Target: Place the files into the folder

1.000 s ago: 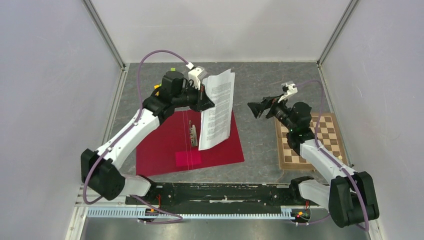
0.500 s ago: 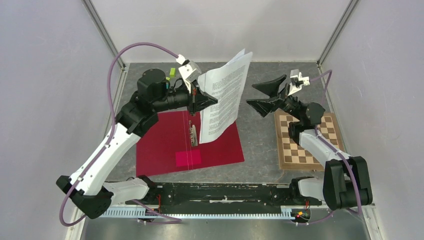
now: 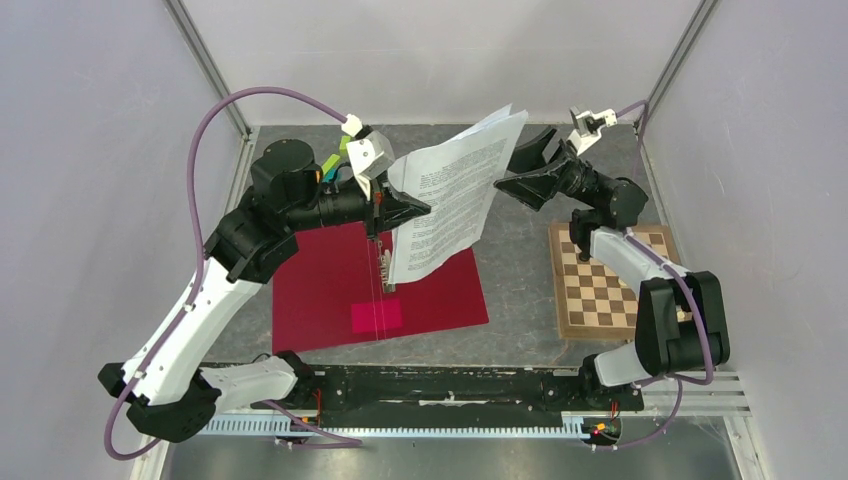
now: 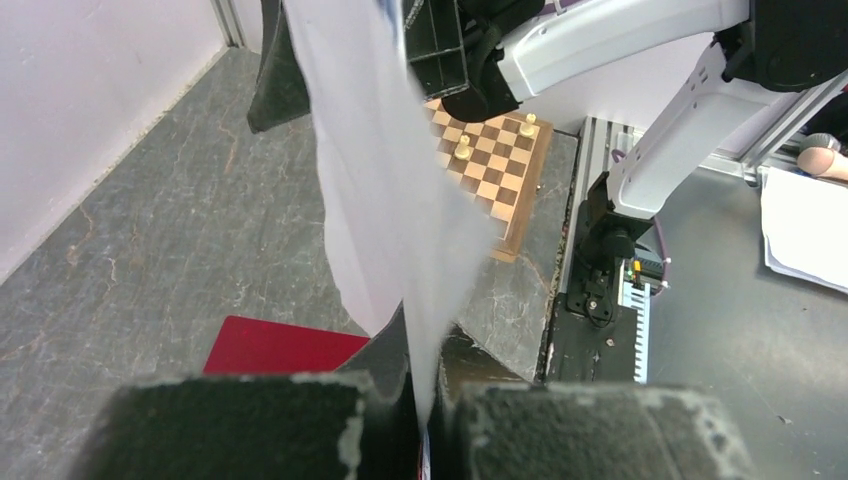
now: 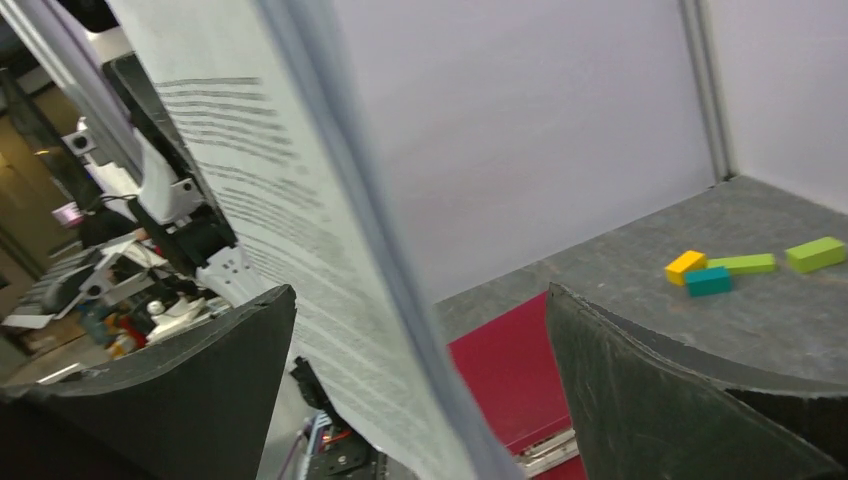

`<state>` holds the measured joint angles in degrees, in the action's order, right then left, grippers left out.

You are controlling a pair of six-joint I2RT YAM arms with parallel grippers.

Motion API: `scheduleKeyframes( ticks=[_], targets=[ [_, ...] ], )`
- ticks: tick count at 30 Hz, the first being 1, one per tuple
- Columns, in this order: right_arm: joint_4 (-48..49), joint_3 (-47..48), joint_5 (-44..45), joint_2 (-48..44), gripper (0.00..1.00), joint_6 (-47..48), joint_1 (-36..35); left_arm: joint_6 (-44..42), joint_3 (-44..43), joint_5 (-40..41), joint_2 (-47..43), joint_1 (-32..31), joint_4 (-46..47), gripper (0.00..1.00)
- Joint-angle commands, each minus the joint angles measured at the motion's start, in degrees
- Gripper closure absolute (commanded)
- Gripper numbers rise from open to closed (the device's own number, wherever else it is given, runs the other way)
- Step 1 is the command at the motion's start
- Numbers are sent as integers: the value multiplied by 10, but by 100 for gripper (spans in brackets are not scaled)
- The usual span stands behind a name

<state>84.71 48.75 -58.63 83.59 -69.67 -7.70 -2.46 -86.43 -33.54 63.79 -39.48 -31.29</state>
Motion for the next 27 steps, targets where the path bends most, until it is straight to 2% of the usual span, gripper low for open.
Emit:
scheduleKeyframes(
  ticks=[1, 6, 11, 14, 19, 21, 23, 25, 27],
  targets=[
    [276, 40, -31, -16, 2, -55, -26, -46, -32, -11, -5, -3, -4, 98],
    [275, 56, -34, -23, 9, -57, -55, -51, -46, -18, 1, -3, -3, 98],
    [275, 68, -31, -31, 9, -57, -64, -49, -56, -20, 0, -3, -6, 98],
    [275, 74, -33, -37, 13, -63, -64, -54, -54, 8, -4, -3, -8, 98],
    [259, 41, -29, -78, 37, -45, -64, -42, -16, 78, -7, -3, 26, 98],
    [213, 13, -26, -101, 47, -2, -64, -30, 5, 105, -11, -4, 59, 98],
    [114, -25, -15, -137, 54, 77, -64, -14, 25, 130, -13, -3, 89, 98],
    [-4, -54, 5, -177, 60, 179, -72, 3, 43, 130, -13, -4, 112, 98],
    [-168, -60, 27, -211, 69, 308, -90, 16, 69, 134, -14, -3, 138, 98]
  ],
)
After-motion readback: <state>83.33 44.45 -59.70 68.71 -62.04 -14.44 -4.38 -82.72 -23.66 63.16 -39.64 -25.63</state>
